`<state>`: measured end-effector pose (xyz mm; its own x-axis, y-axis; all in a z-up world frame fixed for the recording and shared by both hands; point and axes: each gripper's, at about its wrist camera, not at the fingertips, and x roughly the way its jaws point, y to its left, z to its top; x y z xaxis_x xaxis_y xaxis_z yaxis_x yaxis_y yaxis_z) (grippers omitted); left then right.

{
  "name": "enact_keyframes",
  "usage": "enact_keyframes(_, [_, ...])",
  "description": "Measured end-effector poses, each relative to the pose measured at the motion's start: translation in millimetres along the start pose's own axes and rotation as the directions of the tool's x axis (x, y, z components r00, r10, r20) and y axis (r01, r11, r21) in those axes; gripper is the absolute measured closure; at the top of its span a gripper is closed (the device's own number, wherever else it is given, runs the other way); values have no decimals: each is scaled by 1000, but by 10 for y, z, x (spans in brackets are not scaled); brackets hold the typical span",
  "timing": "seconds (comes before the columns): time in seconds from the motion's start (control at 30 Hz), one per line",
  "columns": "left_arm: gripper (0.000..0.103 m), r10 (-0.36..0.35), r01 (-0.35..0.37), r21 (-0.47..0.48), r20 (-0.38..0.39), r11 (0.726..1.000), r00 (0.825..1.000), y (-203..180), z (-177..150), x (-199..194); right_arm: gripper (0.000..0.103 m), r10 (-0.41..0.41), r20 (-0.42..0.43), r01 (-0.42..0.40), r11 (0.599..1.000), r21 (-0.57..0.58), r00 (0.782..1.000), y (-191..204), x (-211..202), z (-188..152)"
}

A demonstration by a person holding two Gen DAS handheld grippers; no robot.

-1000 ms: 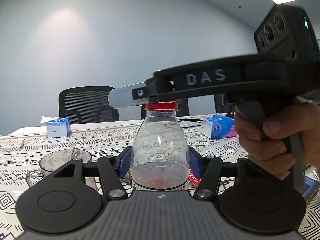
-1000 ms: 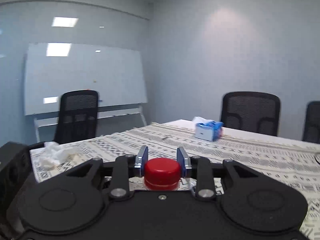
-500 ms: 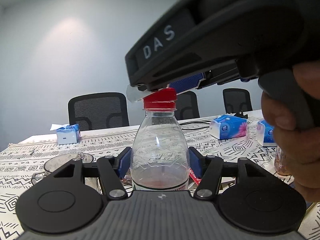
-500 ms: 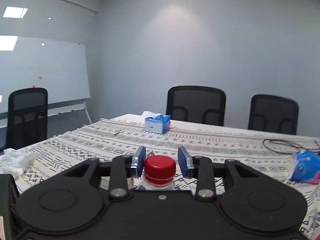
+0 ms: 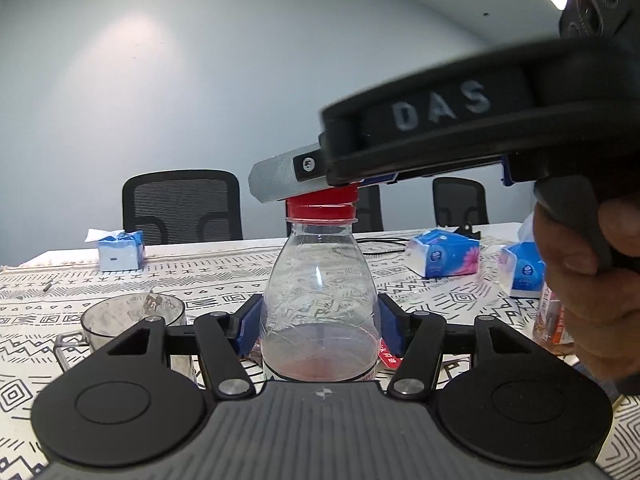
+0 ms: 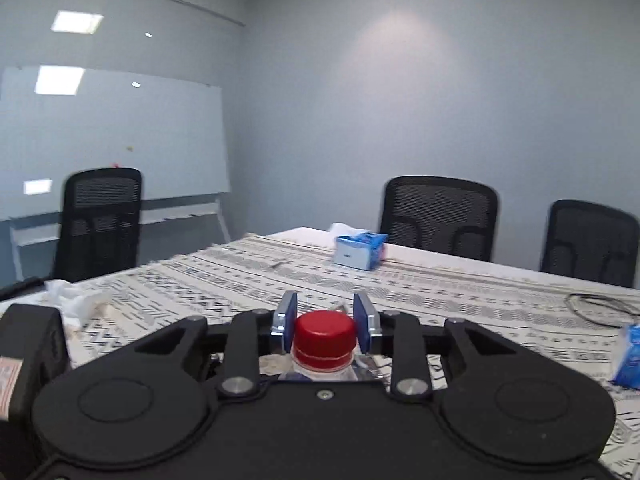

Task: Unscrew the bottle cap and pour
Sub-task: 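Twist the red cap with the right tool while the left tool holds the bottle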

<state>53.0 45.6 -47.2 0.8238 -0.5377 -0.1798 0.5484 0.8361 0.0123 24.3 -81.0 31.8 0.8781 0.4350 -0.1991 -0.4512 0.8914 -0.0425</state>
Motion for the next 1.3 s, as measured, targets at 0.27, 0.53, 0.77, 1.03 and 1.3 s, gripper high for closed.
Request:
enact_keyframes(0.27, [46, 14, -14, 17, 4, 1000, 1000, -26, -11, 34, 69, 148, 4, -148, 989, 24, 989, -220, 27, 43])
enact_keyframes(0.53, [46, 52, -52, 27, 10, 998, 999, -105, -15, 45, 69, -100, -57, 104, 991, 87, 993, 85, 219, 83])
enact_keyframes(0.77, [47, -5, 5, -22, -8, 1000, 1000, 27, 14, 38, 70, -27, 11, 26, 998, 61, 1000, 5, 190, -39])
enact_keyframes(1.03, [47, -52, 52, -44, -18, 998, 998, 121, 20, 69, 70, 248, 61, -245, 968, -56, 967, -299, 212, -93])
enact_keyframes(1.3, [36, 38, -39, 67, 6, 997, 999, -71, -33, 93, 69, 108, 10, -109, 992, 69, 994, -227, 221, 10])
